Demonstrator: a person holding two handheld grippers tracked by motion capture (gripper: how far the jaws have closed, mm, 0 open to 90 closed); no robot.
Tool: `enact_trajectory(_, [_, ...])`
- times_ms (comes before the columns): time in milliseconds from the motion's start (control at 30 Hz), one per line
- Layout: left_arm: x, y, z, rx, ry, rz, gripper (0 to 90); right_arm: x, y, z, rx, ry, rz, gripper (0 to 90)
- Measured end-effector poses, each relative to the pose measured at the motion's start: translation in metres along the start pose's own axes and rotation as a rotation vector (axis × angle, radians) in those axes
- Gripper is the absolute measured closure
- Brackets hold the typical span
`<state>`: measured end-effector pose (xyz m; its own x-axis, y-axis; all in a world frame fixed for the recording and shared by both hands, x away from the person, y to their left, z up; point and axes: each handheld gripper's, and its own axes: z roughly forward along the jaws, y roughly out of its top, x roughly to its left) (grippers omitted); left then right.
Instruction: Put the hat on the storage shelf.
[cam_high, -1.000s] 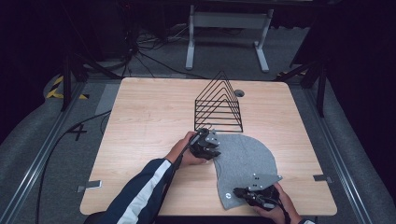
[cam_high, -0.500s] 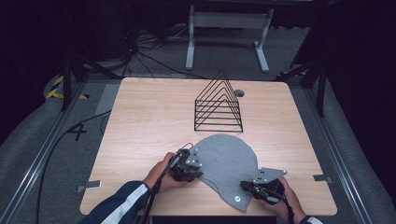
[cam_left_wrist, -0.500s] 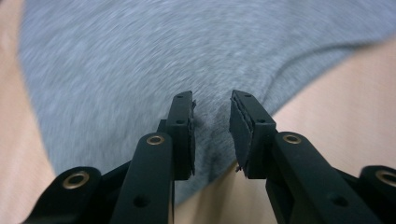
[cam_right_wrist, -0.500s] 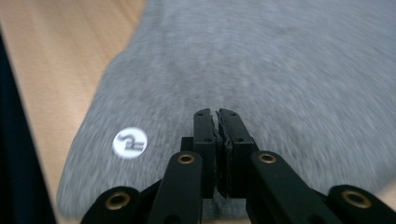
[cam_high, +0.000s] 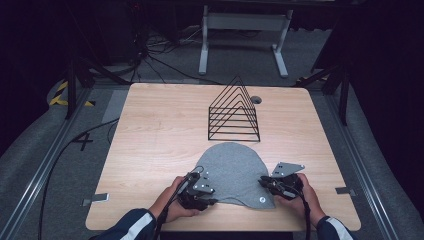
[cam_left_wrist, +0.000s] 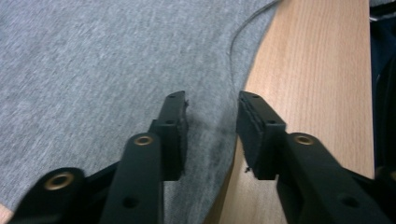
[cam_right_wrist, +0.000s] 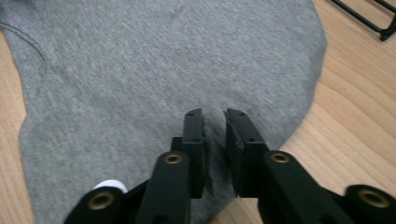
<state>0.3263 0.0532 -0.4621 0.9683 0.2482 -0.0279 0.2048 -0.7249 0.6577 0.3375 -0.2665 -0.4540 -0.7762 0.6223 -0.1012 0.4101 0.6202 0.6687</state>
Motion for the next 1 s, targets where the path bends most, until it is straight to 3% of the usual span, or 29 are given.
enact_trajectory(67, [0.002, 0.0, -0.004, 0.004, 0.024, 0.003, 56.9, -0.008, 0.002, -0.003, -0.015, 0.01, 0.019, 72.0])
enact_trajectory(133, [0.014, -0.003, -0.015, -0.038, 0.063, -0.056, 49.5, -0.021, 0.008, -0.007, -0.036, -0.011, 0.055, 66.4])
enact_trajectory(200, [0.02, -0.003, -0.018, -0.044, 0.082, -0.067, 44.7, -0.027, 0.013, -0.005, -0.026, -0.025, 0.057, 63.3])
enact_trajectory(233, [0.033, -0.001, -0.026, -0.053, 0.129, -0.091, 43.3, -0.029, 0.015, -0.004, -0.026, -0.027, 0.059, 61.2])
enact_trajectory(300, [0.048, -0.001, -0.032, -0.081, 0.173, -0.119, 41.7, -0.032, 0.02, 0.0, -0.025, -0.034, 0.067, 59.1])
enact_trajectory(333, [0.048, -0.001, -0.032, -0.081, 0.173, -0.119, 41.3, -0.032, 0.02, 0.0, -0.025, -0.034, 0.067, 59.1])
enact_trajectory(400, [0.065, -0.002, -0.032, -0.076, 0.171, -0.141, 37.4, -0.038, 0.025, 0.007, -0.015, -0.052, 0.084, 54.4])
enact_trajectory(433, [0.08, -0.004, -0.027, -0.062, 0.187, -0.135, 37.4, -0.04, 0.027, 0.01, -0.011, -0.053, 0.092, 53.6])
enact_trajectory(500, [0.094, -0.006, -0.021, -0.06, 0.195, -0.15, 36.2, -0.043, 0.03, 0.015, -0.007, -0.072, 0.09, 53.4])
enact_trajectory(533, [0.094, -0.006, -0.021, -0.06, 0.195, -0.15, 36.3, -0.046, 0.032, 0.02, -0.005, -0.07, 0.109, 52.1])
enact_trajectory(567, [0.105, -0.006, -0.015, -0.056, 0.167, -0.174, 36.2, -0.049, 0.033, 0.023, -0.002, -0.064, 0.126, 51.3])
enact_trajectory(633, [0.11, -0.005, -0.013, -0.061, 0.151, -0.193, 34.9, -0.05, 0.035, 0.025, -0.008, -0.069, 0.134, 51.2])
enact_trajectory(700, [0.115, 0.0, -0.008, -0.065, 0.166, -0.175, 35.1, -0.053, 0.04, 0.03, -0.017, -0.063, 0.152, 49.2])
enact_trajectory(767, [0.121, 0.003, -0.005, -0.077, 0.146, -0.208, 34.0, -0.054, 0.046, 0.037, -0.009, -0.071, 0.149, 46.3])
enact_trajectory(833, [0.124, 0.008, 0.0, -0.075, 0.182, -0.197, 34.3, -0.054, 0.048, 0.04, -0.011, -0.071, 0.156, 45.2])
enact_trajectory(900, [0.126, 0.009, 0.005, -0.069, 0.169, -0.201, 34.2, -0.053, 0.049, 0.044, 0.005, -0.065, 0.16, 43.9])
enact_trajectory(933, [0.126, 0.01, 0.009, -0.037, 0.172, -0.202, 32.1, -0.051, 0.051, 0.047, 0.019, -0.057, 0.153, 42.2])
enact_trajectory(1000, [0.127, 0.009, 0.01, -0.039, 0.169, -0.214, 30.9, -0.049, 0.051, 0.051, 0.052, -0.066, 0.144, 39.6])
